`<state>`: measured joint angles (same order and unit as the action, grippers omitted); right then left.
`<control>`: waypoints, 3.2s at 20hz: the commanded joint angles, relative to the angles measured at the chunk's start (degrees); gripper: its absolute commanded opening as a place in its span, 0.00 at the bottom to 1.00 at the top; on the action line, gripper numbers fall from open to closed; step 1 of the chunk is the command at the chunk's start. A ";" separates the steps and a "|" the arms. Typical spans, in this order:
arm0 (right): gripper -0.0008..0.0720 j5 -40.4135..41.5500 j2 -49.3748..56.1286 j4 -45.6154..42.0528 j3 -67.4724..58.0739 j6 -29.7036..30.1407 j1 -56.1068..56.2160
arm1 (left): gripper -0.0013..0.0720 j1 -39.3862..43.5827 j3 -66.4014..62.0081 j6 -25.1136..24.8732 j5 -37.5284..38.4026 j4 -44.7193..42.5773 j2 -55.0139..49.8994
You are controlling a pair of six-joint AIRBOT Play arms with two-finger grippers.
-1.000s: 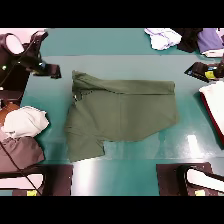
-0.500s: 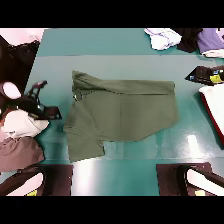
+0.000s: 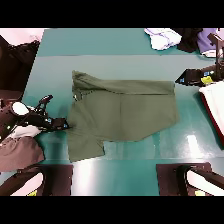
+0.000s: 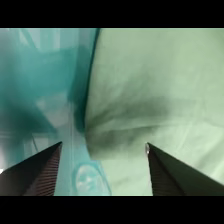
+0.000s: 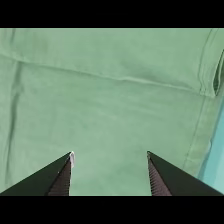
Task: Fold the shirts.
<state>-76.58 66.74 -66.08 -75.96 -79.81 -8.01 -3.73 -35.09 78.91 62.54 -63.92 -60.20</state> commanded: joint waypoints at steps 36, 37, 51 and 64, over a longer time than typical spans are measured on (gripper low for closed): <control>0.04 19.17 -10.12 6.54 44.92 -7.91 -2.56 | 0.06 5.81 0.13 -1.42 0.94 2.84 -0.20; 0.04 17.64 -10.86 6.54 44.00 -7.67 -2.56 | 0.06 5.81 -0.52 -1.44 1.22 2.56 0.35; 0.87 17.03 -1.49 9.35 20.79 -4.09 7.21 | 0.06 5.81 -4.31 -1.36 3.41 2.69 3.23; 0.77 5.62 -13.03 3.08 35.67 -3.96 -12.90 | 0.06 5.81 -4.31 -2.45 3.96 2.67 3.23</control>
<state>-70.28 57.45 -62.74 -46.13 -83.31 -15.64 2.09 -39.33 76.71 66.81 -61.25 -57.01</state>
